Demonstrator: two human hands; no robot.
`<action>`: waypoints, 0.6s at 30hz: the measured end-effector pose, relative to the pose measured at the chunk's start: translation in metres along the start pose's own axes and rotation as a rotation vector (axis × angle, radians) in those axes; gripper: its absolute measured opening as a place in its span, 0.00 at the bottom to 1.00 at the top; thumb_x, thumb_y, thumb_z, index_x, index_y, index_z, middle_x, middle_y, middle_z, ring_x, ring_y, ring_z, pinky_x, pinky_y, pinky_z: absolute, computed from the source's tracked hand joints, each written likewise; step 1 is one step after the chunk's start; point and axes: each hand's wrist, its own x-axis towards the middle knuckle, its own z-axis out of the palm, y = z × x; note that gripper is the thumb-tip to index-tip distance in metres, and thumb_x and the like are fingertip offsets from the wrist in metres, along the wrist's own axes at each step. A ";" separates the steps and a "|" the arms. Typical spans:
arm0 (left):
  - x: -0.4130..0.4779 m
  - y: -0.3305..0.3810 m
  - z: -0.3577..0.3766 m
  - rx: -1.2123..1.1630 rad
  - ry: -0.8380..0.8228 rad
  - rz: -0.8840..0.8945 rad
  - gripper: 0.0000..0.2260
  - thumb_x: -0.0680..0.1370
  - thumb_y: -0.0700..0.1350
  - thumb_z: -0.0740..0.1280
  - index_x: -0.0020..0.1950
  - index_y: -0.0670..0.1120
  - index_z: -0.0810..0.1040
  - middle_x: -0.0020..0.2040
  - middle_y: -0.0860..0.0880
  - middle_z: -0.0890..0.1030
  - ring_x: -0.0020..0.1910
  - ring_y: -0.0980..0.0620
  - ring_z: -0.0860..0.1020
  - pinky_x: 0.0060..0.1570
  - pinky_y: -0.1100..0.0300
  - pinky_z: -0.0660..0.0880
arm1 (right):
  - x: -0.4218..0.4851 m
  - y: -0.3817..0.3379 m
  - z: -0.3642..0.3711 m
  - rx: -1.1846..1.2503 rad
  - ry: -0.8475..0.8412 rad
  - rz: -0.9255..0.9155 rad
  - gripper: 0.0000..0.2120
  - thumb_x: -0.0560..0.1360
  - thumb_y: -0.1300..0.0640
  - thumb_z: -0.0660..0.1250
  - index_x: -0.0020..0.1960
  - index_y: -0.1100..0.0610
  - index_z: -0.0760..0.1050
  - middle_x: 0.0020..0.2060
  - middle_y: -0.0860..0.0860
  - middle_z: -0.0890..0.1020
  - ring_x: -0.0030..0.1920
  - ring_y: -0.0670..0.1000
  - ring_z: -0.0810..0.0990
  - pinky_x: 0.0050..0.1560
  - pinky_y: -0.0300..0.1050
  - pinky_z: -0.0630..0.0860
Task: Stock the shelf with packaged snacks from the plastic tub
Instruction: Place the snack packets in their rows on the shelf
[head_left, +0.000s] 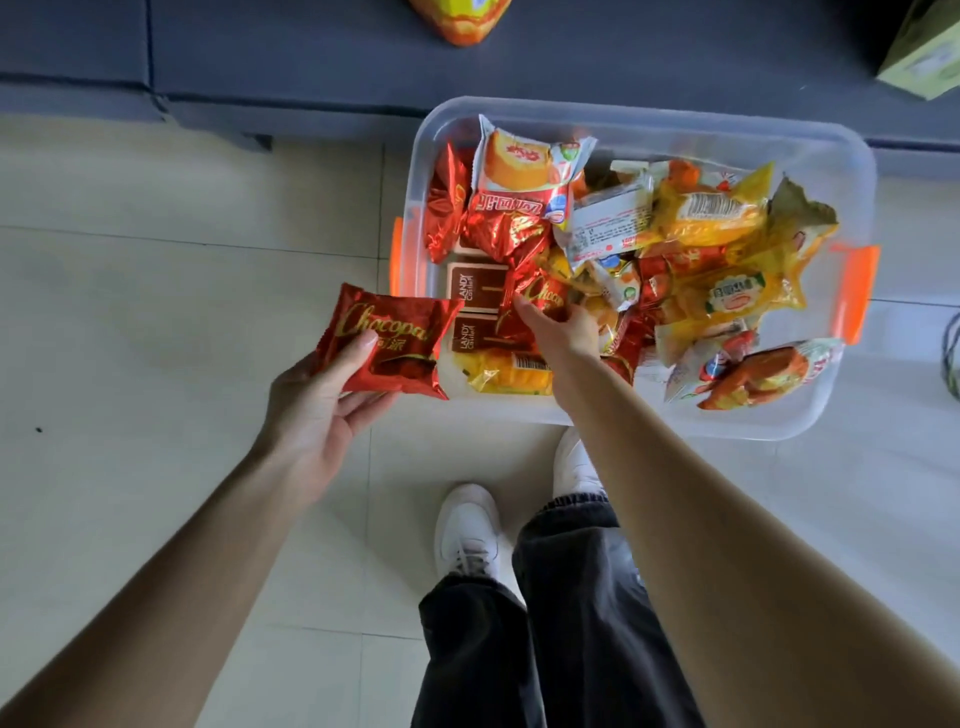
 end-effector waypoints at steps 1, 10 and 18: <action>0.000 -0.001 0.001 -0.008 -0.006 -0.013 0.04 0.76 0.42 0.69 0.49 0.45 0.79 0.39 0.48 0.86 0.40 0.51 0.85 0.41 0.60 0.82 | 0.002 -0.002 0.005 0.006 0.027 0.027 0.40 0.58 0.36 0.77 0.62 0.56 0.73 0.56 0.52 0.79 0.59 0.56 0.77 0.59 0.53 0.75; -0.009 0.006 0.008 -0.080 0.029 -0.038 0.05 0.74 0.43 0.72 0.48 0.48 0.78 0.37 0.54 0.85 0.38 0.55 0.84 0.40 0.62 0.79 | -0.008 -0.009 -0.008 -0.066 0.095 0.065 0.47 0.51 0.45 0.84 0.64 0.59 0.70 0.59 0.55 0.77 0.59 0.56 0.76 0.61 0.54 0.75; -0.074 0.032 0.008 -0.132 0.035 0.013 0.04 0.73 0.38 0.71 0.46 0.42 0.79 0.41 0.47 0.84 0.44 0.49 0.83 0.41 0.58 0.82 | -0.118 -0.025 -0.081 0.151 -0.193 -0.023 0.14 0.70 0.64 0.73 0.54 0.57 0.74 0.54 0.58 0.82 0.53 0.57 0.81 0.56 0.52 0.78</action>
